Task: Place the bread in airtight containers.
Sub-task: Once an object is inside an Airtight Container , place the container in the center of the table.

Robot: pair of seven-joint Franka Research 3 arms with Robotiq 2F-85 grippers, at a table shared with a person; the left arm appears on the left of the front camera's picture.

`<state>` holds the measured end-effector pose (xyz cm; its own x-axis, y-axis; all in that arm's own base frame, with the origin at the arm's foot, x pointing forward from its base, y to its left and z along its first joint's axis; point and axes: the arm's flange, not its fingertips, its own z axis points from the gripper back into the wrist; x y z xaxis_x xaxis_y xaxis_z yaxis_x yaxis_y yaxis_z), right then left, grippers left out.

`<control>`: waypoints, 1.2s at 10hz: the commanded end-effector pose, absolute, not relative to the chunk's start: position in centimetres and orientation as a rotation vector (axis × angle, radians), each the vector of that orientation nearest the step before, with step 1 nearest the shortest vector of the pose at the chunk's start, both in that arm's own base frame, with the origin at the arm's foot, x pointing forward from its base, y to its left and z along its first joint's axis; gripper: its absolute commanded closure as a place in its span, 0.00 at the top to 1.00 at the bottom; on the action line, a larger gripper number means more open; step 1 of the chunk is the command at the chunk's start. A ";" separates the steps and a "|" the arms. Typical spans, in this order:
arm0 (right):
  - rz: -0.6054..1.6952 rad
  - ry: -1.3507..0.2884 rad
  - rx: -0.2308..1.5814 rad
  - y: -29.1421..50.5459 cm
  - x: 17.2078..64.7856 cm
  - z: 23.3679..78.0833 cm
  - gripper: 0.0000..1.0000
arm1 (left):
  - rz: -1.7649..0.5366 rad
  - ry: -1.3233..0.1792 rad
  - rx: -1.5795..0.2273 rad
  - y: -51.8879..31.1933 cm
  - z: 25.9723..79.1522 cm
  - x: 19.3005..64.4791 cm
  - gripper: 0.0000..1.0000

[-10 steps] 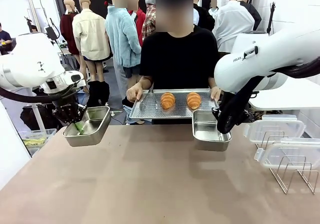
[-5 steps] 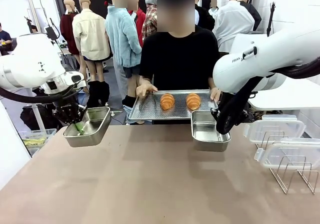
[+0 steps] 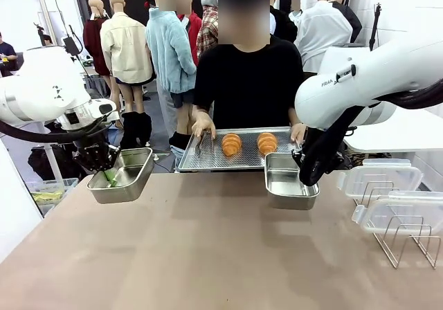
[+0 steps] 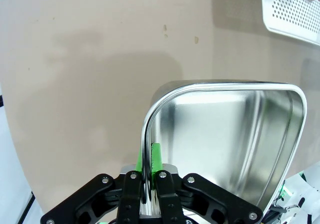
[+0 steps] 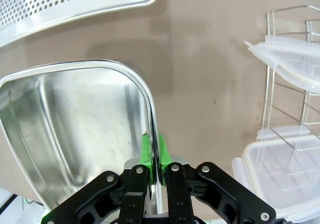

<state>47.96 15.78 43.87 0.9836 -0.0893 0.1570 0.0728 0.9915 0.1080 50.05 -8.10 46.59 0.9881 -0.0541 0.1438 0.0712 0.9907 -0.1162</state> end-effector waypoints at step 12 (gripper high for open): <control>-0.075 -0.176 0.098 15.8 48.0 44.2 0.00 | -0.077 -0.157 -0.116 -8.0 46.8 50.0 0.00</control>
